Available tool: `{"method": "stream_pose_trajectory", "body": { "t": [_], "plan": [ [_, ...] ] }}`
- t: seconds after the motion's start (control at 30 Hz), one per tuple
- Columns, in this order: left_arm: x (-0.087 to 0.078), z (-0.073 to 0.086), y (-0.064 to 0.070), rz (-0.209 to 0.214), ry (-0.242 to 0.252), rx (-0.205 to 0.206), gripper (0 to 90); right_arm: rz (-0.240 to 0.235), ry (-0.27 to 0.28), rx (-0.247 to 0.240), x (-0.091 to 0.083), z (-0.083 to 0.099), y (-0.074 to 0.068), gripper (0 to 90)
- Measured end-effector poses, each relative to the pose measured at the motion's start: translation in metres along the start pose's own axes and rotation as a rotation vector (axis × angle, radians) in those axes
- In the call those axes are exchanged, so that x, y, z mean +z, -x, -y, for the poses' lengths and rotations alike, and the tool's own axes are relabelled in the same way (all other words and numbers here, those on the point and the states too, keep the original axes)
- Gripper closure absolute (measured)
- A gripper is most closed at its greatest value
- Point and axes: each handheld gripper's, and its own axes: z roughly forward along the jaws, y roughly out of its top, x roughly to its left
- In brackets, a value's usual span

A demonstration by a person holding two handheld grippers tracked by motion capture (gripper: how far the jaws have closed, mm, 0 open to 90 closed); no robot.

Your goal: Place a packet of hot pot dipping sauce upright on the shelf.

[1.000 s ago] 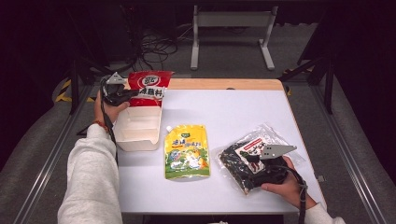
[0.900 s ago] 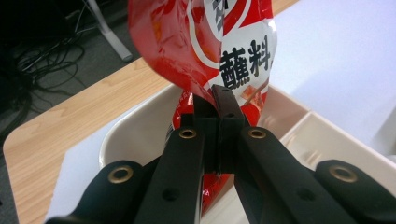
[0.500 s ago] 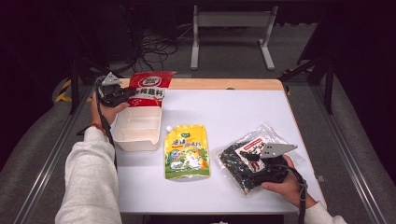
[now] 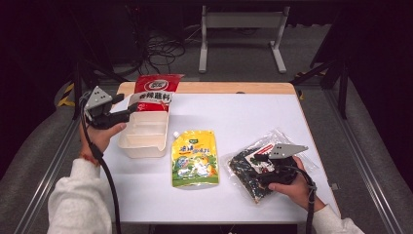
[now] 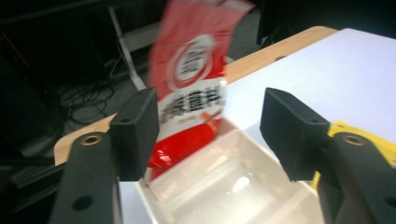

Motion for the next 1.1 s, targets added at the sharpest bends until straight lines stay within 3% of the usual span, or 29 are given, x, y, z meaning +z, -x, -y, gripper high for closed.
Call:
{"method": "stream_pose_trajectory", "body": {
  "t": [0.2,0.47,0.53,0.67,0.8,0.93,1.03,1.1],
  "plan": [
    [-0.029,0.016,0.049,0.07,-0.005,0.066,32.9,0.016,0.002,0.009,-0.002,0.0,0.005,31.8],
    [-0.048,0.046,0.089,0.161,-0.014,0.053,30.2,0.053,0.015,0.012,-0.012,-0.002,0.011,31.8],
    [-0.049,0.055,0.099,0.201,-0.01,0.042,30.3,0.069,0.014,0.008,-0.014,-0.002,0.012,31.8],
    [-0.045,0.074,0.122,0.257,-0.074,0.071,28.9,0.125,0.009,0.012,-0.022,0.003,0.018,31.1],
    [-0.04,0.091,0.135,0.284,-0.138,0.109,26.7,0.171,-0.003,0.036,-0.035,0.015,0.026,30.3],
    [-0.039,0.103,0.137,0.314,-0.152,0.102,23.8,0.212,-0.012,0.071,-0.046,0.028,0.031,30.1],
    [-0.034,0.112,0.138,0.313,-0.173,0.109,23.4,0.234,-0.032,0.091,-0.053,0.038,0.034,29.8],
    [-0.029,0.114,0.138,0.311,-0.187,0.119,22.3,0.27,-0.055,0.077,-0.056,0.041,0.034,29.0]
  ]
}}
